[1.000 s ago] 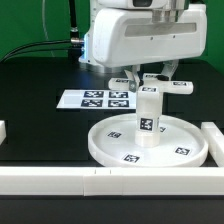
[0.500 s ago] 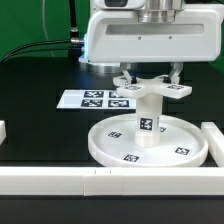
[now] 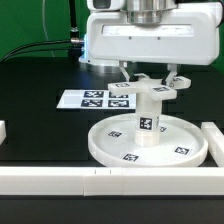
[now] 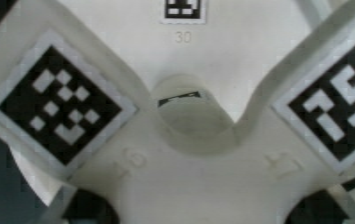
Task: Assemble round table
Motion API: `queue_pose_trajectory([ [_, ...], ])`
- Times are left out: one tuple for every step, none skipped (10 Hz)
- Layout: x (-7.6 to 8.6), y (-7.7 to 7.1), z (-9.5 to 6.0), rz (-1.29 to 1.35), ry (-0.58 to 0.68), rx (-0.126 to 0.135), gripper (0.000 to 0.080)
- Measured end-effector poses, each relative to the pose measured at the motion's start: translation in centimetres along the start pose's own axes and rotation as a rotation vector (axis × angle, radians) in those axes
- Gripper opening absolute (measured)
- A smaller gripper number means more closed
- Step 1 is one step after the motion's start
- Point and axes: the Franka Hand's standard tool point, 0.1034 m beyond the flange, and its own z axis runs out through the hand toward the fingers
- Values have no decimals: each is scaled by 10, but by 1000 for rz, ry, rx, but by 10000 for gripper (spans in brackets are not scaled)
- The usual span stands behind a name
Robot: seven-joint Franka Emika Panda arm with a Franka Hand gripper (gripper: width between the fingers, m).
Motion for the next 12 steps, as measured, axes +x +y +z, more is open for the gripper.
queue_pose_trajectory([
  [0,0,0,30,0,1,446],
  [0,0,0,107,0,2,446],
  [0,0,0,161,-1,3,446],
  [0,0,0,206,-3,6,446],
  [0,0,0,281,-5,8,446],
  [1,0,0,396,-13,16,446],
  [0,0,0,507,-21,25,446],
  [0,0,0,604,-23,35,446],
  [0,0,0,737,-24,55,446],
  [-1,0,0,831,-28,67,446],
  [0,0,0,884,-30,67,446],
  [0,0,0,953,-36,65,446],
])
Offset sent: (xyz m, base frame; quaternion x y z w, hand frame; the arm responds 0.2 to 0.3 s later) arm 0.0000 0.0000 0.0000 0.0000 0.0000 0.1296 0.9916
